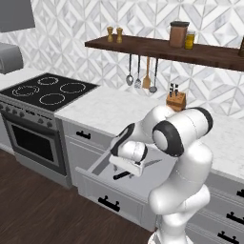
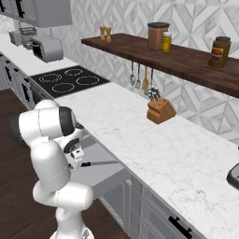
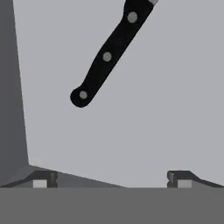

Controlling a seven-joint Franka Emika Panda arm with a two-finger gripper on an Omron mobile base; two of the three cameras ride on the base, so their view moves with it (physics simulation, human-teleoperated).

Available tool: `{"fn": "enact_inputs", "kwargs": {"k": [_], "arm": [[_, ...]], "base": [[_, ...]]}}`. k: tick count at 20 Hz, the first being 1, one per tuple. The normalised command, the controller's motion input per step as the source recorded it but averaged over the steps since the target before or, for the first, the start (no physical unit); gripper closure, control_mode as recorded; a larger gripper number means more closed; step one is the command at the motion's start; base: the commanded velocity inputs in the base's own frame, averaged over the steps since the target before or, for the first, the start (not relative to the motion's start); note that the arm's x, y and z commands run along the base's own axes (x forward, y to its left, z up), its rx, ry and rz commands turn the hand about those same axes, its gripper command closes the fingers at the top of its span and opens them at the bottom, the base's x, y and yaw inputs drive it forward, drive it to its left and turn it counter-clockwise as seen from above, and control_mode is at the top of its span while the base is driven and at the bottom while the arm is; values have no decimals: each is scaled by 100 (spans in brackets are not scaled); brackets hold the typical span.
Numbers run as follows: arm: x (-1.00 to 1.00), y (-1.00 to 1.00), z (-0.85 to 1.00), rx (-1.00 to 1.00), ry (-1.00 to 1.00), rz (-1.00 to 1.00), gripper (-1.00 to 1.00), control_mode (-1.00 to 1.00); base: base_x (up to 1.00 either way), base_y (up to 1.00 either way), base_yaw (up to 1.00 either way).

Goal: Pick up the knife from the drawer and place it on the cutting board. Then place the meat from the plate to the cutting board.

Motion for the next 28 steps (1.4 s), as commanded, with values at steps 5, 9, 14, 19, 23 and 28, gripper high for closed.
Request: {"fn": "enact_inputs", "kwargs": {"k": [5,9,14,19,23,28], "arm": [[48,-2,-21,0,15,-18,-100,-100],[34,0,-59,-3,6,-16,-100,-100],[19,0,-56,-4,1,-15,-100,-100],[23,0,-45,-6,0,-15,-100,-100],[22,2,-21,-5,0,-12,-100,-100],[-4,1,-42,-5,0,-6,100,-100]], "base": [[0,0,0],[0,0,0],[0,0,0],[0,0,0],[0,0,0],[0,0,0]]}}
